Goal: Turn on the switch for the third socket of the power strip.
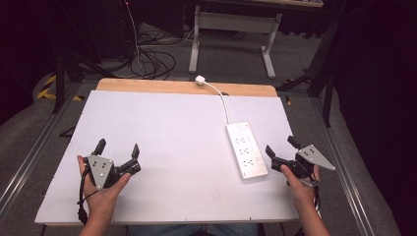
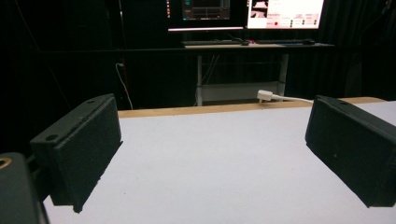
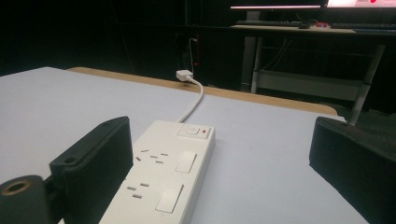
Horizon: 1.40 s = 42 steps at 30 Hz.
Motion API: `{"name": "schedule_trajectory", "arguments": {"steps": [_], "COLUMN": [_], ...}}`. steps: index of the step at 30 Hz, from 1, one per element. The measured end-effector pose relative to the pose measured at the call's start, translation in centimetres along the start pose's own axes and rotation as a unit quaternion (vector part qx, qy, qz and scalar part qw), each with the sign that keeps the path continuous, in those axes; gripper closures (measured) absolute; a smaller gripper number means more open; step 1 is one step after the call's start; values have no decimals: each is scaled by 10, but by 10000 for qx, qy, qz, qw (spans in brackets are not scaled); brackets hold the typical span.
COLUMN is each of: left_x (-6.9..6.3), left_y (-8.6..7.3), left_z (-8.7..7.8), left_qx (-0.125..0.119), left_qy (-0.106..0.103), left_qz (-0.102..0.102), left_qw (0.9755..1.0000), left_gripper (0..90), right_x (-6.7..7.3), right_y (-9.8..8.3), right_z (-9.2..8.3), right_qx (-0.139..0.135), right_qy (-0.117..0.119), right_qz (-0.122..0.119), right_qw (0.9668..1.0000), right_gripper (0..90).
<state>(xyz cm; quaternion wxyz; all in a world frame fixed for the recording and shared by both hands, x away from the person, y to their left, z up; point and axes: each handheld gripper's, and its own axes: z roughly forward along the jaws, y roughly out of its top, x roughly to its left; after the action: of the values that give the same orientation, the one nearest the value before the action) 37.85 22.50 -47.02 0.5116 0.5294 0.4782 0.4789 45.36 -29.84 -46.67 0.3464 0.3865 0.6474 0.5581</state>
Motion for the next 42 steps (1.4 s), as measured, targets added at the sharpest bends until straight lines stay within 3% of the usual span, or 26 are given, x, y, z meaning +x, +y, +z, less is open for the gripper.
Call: {"name": "schedule_trajectory", "arguments": {"steps": [10, 14, 16, 23, 28, 42], "left_x": [0, -1, -1, -1, -2, -2], "left_y": [0, 0, 0, 0, 0, 0], "left_z": [0, 0, 0, 1, 1, 1], "left_qx": [7, 13, 16, 17, 9, 8], "left_qy": [-9, -12, -13, -26, -35, -54], "left_qz": [6, 26, 26, 12, 13, 27], "left_qw": [10000, 10000, 10000, 10000, 10000, 10000], "left_gripper": [46, 47, 47, 48, 51, 61], "right_x": [0, 1, 1, 1, 0, 2], "right_y": [0, 1, 1, 1, 1, 3], "right_z": [0, 1, 1, 1, 0, -3], "right_qx": [-28, -31, -17, -11, 22, 20], "right_qy": [-70, -208, -243, -240, -114, 69], "right_qz": [-36, 35, 1, -35, -42, -176], "right_qw": [10000, 9998, 9997, 9997, 9999, 9998], "right_gripper": [76, 126, 198, 294, 455, 705]}}
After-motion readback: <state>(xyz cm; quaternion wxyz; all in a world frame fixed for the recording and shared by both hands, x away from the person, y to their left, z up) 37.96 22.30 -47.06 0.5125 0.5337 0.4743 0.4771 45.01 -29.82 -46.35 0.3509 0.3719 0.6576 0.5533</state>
